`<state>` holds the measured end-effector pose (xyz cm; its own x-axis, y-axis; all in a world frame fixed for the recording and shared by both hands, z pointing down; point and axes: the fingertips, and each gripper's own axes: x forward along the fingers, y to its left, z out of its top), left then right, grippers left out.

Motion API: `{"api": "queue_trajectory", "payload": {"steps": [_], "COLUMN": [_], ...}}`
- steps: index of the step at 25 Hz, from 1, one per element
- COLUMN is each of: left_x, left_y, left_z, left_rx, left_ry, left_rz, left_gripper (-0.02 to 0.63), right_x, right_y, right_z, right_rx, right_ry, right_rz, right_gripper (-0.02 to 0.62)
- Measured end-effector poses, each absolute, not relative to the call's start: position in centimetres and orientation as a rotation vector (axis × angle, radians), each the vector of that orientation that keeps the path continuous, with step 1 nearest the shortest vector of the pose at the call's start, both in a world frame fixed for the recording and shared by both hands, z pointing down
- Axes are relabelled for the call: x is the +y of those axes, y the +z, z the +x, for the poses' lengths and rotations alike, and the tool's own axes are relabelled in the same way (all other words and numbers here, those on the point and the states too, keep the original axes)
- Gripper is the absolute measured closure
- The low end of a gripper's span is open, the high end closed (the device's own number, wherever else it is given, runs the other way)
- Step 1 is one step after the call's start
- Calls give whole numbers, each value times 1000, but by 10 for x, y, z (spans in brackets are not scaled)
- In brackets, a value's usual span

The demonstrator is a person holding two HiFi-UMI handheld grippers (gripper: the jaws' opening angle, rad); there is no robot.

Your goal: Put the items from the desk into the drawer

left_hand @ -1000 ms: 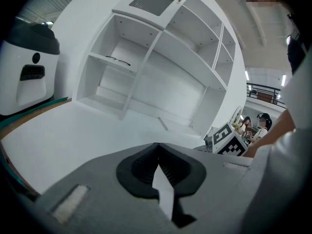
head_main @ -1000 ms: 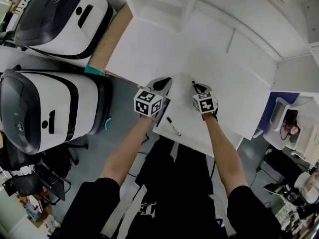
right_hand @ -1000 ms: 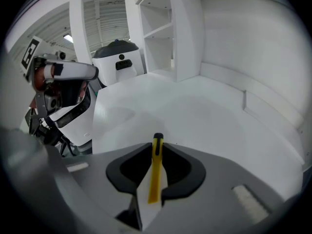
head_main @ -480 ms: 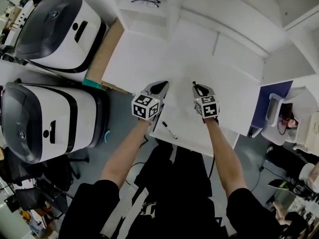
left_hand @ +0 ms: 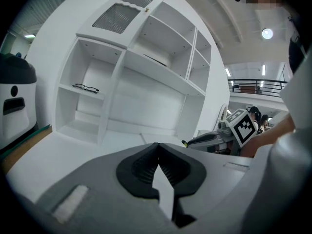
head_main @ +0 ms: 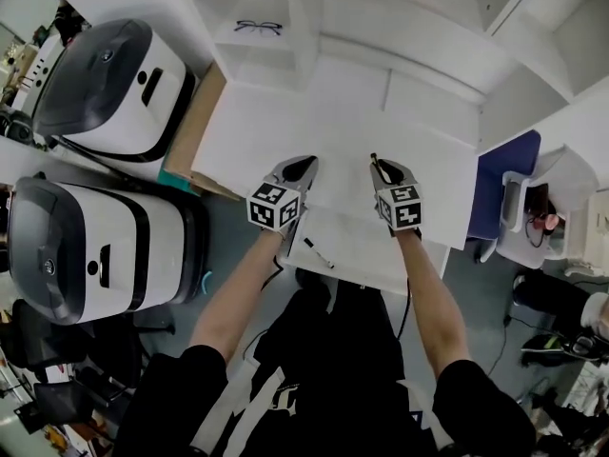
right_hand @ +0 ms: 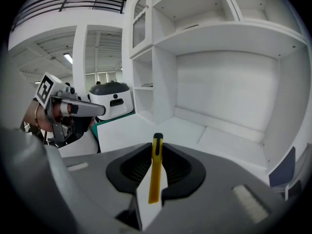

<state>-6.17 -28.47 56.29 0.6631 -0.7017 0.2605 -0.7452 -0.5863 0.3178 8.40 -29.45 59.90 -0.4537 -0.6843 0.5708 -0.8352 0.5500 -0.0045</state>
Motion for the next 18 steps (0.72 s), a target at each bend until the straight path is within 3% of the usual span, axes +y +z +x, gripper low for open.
{"api": "queue_trajectory", "payload": {"steps": [18], "left_x": [-268], "left_y": [497], "left_z": [-10], "left_rx": [-1042], "left_ry": [129], "left_rz": [2640], "left_gripper": [606], "right_x": [-259], "right_y": [520], "right_z": [130], "right_rx": [-2341], "right_ry": [284], "right_rz": [1384], "right_gripper": [529]}}
